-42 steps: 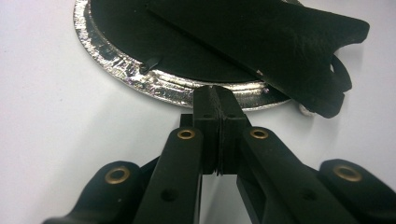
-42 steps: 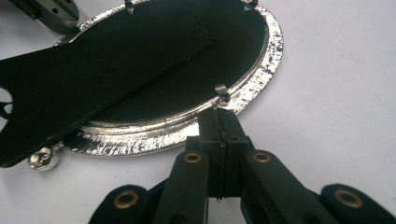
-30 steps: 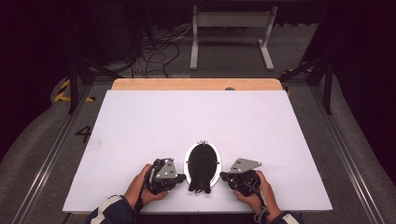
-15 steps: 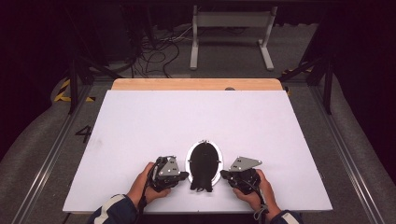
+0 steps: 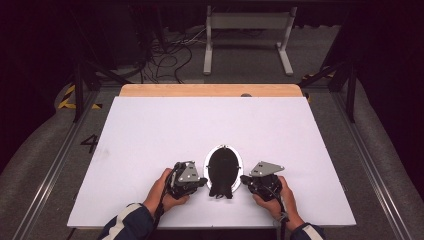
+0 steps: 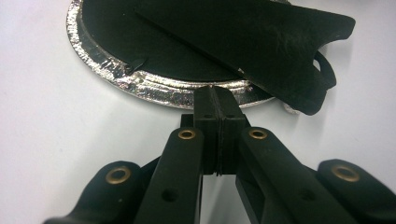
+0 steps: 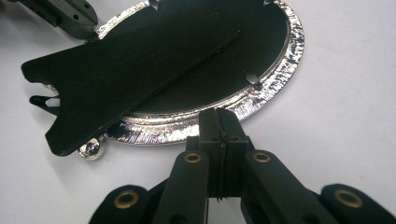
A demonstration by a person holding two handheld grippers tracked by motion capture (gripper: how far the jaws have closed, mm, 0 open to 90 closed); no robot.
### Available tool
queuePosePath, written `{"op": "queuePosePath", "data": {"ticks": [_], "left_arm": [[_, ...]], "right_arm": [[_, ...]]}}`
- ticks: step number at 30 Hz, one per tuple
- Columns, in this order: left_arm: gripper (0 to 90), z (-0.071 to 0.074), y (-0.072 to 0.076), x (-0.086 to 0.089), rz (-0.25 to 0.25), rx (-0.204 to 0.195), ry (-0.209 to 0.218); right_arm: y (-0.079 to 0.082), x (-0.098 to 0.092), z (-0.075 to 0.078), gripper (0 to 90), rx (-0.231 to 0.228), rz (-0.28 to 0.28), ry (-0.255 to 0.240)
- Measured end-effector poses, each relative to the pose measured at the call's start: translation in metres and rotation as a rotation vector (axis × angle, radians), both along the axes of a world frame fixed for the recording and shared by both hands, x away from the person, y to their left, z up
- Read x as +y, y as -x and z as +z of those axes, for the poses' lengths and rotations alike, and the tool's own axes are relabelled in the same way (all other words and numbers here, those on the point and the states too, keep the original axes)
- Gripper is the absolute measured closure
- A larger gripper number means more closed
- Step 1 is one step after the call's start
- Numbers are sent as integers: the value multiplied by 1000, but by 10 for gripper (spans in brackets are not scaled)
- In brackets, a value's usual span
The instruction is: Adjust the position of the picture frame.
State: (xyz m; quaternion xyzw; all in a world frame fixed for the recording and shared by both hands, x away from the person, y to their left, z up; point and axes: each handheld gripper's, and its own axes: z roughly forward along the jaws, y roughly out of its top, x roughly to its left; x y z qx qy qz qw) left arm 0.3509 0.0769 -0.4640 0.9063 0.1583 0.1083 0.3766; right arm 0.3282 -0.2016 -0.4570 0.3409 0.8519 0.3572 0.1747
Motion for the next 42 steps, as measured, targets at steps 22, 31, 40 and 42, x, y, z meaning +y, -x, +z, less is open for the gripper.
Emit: {"op": "queuePosePath", "data": {"ticks": [22, 31, 40, 42], "left_arm": [[895, -1, -13, -11, 40, -11, 10], [895, -1, -14, -11, 53, -21, 5], [895, -2, -15, -11, 68, -20, 9], [894, -1, -14, -11, 66, -26, 2]], "right_arm": [[-15, -7, -2, 900, -31, -51, 12], [-18, -6, -1, 900, -27, -81, 9], [-22, -3, -2, 900, -29, -94, 5], [-22, -4, -2, 900, -26, -92, -1]]}}
